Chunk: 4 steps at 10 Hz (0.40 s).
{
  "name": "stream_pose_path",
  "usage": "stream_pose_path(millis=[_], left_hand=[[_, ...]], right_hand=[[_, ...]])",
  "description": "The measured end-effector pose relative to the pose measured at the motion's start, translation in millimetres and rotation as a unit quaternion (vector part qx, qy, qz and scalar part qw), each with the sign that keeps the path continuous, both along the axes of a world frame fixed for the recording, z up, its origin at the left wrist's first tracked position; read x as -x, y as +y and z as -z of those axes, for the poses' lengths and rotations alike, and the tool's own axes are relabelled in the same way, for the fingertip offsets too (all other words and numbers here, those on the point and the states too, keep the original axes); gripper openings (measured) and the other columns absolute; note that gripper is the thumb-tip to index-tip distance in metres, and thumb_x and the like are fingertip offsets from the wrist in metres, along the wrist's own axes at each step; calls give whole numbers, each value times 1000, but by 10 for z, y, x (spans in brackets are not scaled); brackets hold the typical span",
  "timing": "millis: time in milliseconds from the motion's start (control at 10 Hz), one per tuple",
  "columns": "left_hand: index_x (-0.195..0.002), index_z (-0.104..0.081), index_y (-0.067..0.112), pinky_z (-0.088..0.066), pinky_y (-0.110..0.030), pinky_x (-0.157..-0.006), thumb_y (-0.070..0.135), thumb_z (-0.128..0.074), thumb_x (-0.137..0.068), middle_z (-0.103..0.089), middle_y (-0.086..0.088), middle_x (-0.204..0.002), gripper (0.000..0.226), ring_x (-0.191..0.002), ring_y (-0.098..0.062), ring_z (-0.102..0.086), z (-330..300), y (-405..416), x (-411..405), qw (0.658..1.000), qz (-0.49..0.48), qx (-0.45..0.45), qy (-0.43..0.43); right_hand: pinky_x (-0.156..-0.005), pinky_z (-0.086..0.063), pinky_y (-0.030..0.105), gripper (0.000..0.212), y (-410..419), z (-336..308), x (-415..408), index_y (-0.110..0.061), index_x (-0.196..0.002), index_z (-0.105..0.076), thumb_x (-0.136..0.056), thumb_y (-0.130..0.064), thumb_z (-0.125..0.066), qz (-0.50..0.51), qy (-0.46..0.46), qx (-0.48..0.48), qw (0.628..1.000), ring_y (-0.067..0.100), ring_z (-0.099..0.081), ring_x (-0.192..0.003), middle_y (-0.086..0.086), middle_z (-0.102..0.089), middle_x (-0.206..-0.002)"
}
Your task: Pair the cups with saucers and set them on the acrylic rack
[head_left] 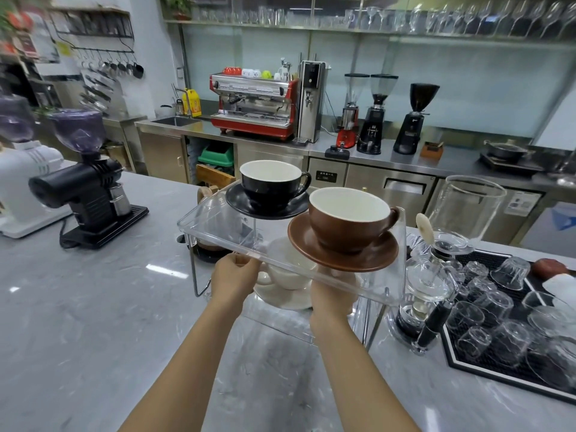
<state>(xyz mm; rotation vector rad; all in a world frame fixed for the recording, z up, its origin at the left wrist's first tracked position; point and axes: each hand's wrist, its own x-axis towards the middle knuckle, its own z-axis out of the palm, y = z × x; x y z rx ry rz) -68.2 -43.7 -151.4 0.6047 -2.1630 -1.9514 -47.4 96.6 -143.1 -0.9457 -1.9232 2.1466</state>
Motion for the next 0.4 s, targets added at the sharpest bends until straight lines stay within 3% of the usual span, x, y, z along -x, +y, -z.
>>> stream_pose_path(millis=[100, 200, 300, 400], left_hand=[[-85, -68, 12, -60, -52, -85, 43, -73, -86, -67, 0, -76, 32, -75, -21, -64, -29, -25, -108, 999, -21, 40, 15], [-84, -69, 19, -59, -49, -85, 44, -73, -84, -70, 3, -83, 25, -86, -25, -69, -80, -36, -252, 997, -42, 54, 44], [-82, -70, 29, -60, -45, -83, 34, -72, -87, -74, 7, -83, 7, -87, -21, -72, -101, -9, -537, 993, -42, 54, 98], [-83, -74, 31, -61, -47, -83, 22, -69, -91, -77, 7, -79, 13, -84, -19, -73, -50, 40, -752, 990, -32, 45, 133]], right_hand=[[-109, -40, 48, 51, -17, -78, -91, 4, -120, -56, -101, -42, -48, -7, 33, -118, 992, 44, -53, -123, 26, -60, -128], [-109, -40, 54, 44, -48, -138, -209, -3, -118, -60, -99, -42, -53, 15, 109, -149, 983, 39, -57, -120, 17, -64, -124], [-108, -39, 58, 22, -64, -118, -429, -9, -109, -66, -97, -27, -62, 13, 200, -161, 966, 30, -58, -120, 7, -66, -120], [-106, -42, 54, 12, -77, -47, -597, -14, -101, -71, -97, -19, -61, -25, 227, -191, 955, 23, -58, -115, -12, -63, -109]])
